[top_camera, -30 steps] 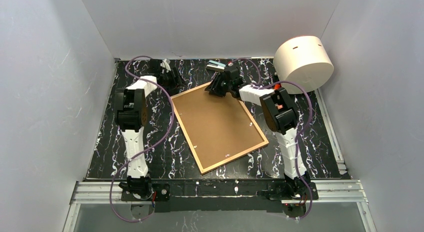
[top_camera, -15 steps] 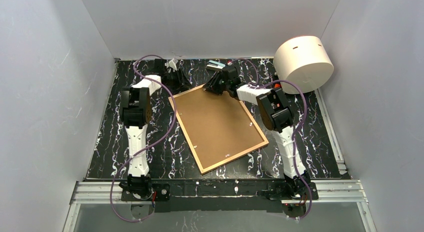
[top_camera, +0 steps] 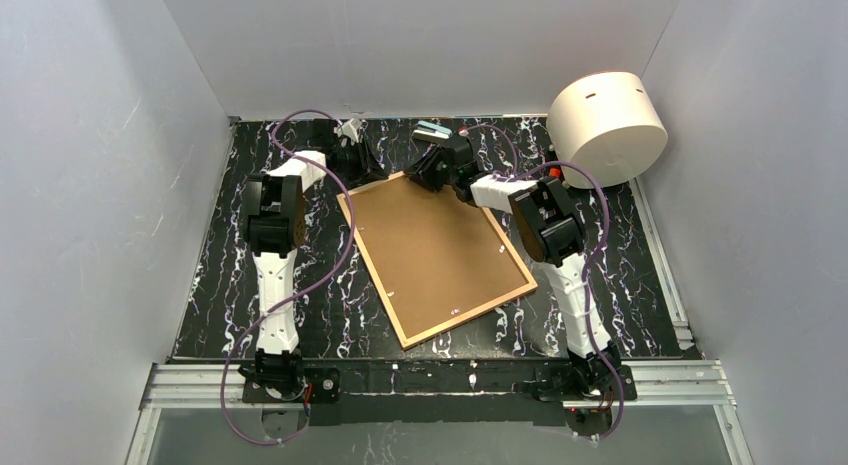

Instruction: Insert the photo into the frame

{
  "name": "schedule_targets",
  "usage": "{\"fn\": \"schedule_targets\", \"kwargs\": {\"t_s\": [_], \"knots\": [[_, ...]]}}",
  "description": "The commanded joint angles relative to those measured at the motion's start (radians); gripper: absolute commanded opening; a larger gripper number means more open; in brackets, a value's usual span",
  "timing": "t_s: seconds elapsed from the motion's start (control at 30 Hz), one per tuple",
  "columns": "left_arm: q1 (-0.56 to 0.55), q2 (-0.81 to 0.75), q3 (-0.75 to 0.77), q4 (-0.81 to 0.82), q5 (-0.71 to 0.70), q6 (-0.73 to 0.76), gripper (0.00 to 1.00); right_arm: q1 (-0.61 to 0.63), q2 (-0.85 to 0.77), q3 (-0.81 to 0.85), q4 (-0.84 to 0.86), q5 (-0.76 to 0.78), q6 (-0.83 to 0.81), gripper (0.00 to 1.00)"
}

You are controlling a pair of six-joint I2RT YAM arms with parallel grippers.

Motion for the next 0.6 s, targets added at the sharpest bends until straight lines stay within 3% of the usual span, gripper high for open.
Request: {"fn": "schedule_targets", "kwargs": {"t_s": [0.0, 0.2, 0.3, 0.47, 0.57], "knots": [[-0.053, 0.022, 0.007, -0.067, 0.067, 0.012, 0.27, 0.025, 0.054, -0.012, -0.023, 0.071, 0.037, 0.39], [-0.053, 0.022, 0.021, -0.079, 0.053, 0.007, 0.27, 0.029, 0.036, -0.031, -0.018, 0.094, 0.040, 0.39], [-0.050, 0.025, 0.080, -0.118, 0.016, -0.004, 0.30, 0.018, -0.016, -0.052, 0.040, 0.016, -0.005, 0.42], [-0.029, 0.014, 0.218, -0.206, -0.087, -0.057, 0.44, -0.030, -0.162, -0.086, 0.057, -0.197, -0.055, 0.48], [-0.011, -0.028, 0.238, -0.241, -0.138, -0.083, 0.51, -0.052, -0.271, -0.096, -0.069, -0.235, -0.155, 0.50]]}}
